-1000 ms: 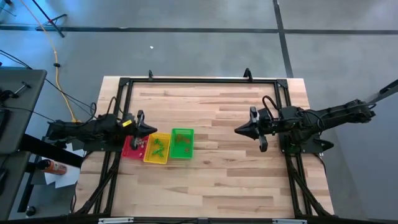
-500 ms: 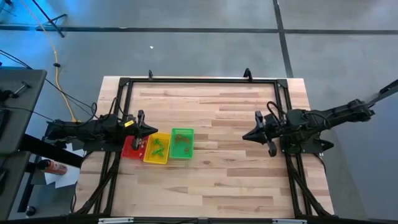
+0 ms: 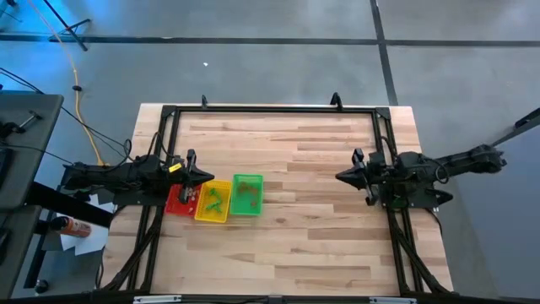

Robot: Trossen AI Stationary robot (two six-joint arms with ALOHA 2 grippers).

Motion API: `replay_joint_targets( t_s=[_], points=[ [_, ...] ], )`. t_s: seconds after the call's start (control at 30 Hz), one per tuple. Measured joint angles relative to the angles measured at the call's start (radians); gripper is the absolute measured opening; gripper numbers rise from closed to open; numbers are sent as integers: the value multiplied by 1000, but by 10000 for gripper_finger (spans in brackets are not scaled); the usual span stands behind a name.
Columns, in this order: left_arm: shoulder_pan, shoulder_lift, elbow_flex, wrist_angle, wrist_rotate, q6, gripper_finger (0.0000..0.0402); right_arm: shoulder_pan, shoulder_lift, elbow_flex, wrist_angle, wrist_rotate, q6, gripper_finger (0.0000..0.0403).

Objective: Sort Halloween decoration
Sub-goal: Return to Home Position

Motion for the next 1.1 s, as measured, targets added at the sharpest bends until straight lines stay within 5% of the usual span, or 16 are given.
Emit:
replay_joint_targets(
  t_s=[0.3,0.77,1.0,1.1],
  points=[
    [0,0,0,0,0,0,0,-211,-3,-129,156,-176,-89,0],
    [0,0,1,0,0,0,0,-138,-36,-270,245,-170,-141,0],
    [0,0,1,0,0,0,0,-133,-101,-278,111,-134,-185,0],
    [0,0,1,0,0,0,0,-135,-99,-278,32,-100,-60,0]
  ],
)
